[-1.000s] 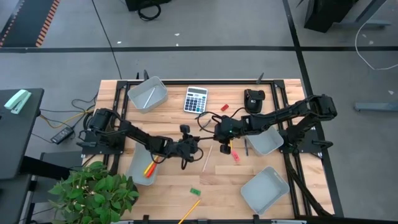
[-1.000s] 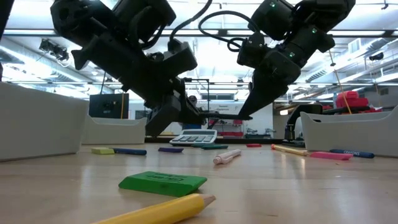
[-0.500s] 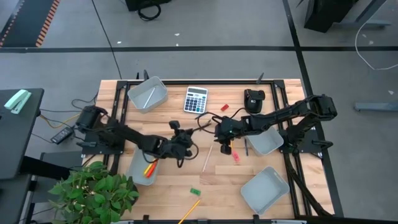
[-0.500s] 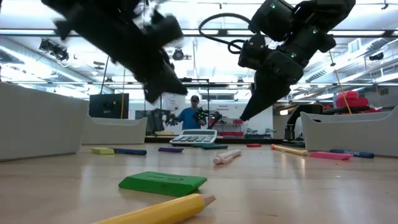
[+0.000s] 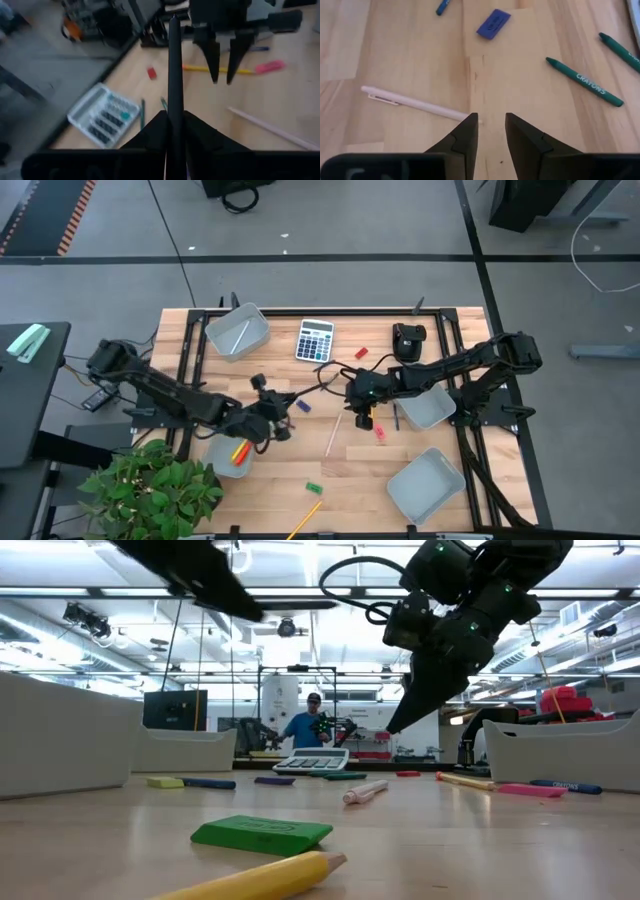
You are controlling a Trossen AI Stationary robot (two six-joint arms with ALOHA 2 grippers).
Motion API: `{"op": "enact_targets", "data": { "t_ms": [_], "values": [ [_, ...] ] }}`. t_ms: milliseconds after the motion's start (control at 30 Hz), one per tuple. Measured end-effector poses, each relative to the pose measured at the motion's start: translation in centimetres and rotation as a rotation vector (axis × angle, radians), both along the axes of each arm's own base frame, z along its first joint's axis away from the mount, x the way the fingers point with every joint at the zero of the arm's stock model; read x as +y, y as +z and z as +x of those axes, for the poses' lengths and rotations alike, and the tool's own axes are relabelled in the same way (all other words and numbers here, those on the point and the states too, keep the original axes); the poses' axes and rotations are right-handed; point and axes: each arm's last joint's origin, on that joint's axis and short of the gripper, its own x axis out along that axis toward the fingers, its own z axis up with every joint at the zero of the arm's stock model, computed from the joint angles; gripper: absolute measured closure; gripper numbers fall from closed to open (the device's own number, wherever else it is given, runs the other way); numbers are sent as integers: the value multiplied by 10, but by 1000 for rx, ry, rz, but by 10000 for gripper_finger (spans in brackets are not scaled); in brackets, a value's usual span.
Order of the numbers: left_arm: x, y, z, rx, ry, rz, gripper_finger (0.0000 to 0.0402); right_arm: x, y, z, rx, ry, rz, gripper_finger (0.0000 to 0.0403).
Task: Sort crayons/erasers/pens/pencils in bins
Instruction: Put the black ballpen into the bottom left gray bin, then put the light pink ballpen into the bottom left gray bin
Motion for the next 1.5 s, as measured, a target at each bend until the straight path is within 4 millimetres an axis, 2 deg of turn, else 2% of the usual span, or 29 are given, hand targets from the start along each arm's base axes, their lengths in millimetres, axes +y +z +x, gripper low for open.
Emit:
{"op": "enact_targets", "data": {
  "t_ms": [200, 367, 500, 667, 900, 1100, 1333, 1500],
  "values": [
    [-8, 3, -48, 96, 17, -250, 358, 14, 0, -1, -3, 89, -30, 295],
    [-14, -7, -70, 174, 113, -423, 355, 20, 0, -1, -5, 124, -44, 295],
    [-29, -8, -85, 178, 85, -445, 338, 21, 0, -1, -5, 125, -44, 295],
    [-42, -11, -111, 180, 119, -487, 359, 21, 0, -1, -5, 121, -41, 295],
    [-53, -13, -142, 156, 192, -586, 354, 20, 0, -1, -5, 119, -40, 295],
    [-59, -15, -154, 216, 204, -659, 331, 20, 0, -1, -5, 119, -39, 295],
    [-59, -15, -152, 215, 208, -658, 356, 20, 0, -1, -5, 119, -39, 295],
    [-56, -15, -148, 238, 183, -617, 354, 20, 0, -1, -5, 108, -29, 295]
  ]
}}
